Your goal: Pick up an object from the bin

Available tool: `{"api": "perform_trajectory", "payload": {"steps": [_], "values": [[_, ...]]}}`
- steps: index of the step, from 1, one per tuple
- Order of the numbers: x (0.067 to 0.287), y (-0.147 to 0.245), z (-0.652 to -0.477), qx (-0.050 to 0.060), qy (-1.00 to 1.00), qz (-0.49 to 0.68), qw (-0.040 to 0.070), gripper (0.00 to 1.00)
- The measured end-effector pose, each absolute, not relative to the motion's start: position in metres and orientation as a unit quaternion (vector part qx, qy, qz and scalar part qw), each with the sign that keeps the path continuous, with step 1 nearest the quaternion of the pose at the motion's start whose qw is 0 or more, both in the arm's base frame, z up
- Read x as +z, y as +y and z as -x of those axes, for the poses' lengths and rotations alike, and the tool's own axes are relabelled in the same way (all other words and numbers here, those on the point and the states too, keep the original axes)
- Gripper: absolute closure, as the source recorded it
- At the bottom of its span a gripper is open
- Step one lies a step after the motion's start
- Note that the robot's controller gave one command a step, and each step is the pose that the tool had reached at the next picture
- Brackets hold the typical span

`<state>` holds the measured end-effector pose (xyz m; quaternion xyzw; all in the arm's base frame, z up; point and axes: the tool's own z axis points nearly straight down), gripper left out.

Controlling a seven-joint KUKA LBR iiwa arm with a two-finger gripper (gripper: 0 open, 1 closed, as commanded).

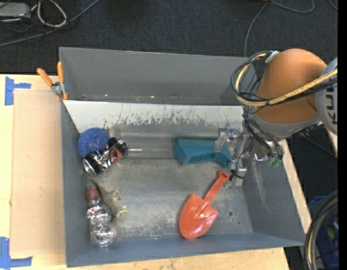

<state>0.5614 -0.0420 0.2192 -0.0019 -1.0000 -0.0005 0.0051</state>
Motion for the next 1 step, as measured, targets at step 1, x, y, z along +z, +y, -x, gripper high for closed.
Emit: {"api": "perform_trajectory", "payload": {"steps": [1], "values": [[0.2237, -0.0418, -0.5628, 0.0, -1.0, 0.001, 0.001, 0.0]]}}
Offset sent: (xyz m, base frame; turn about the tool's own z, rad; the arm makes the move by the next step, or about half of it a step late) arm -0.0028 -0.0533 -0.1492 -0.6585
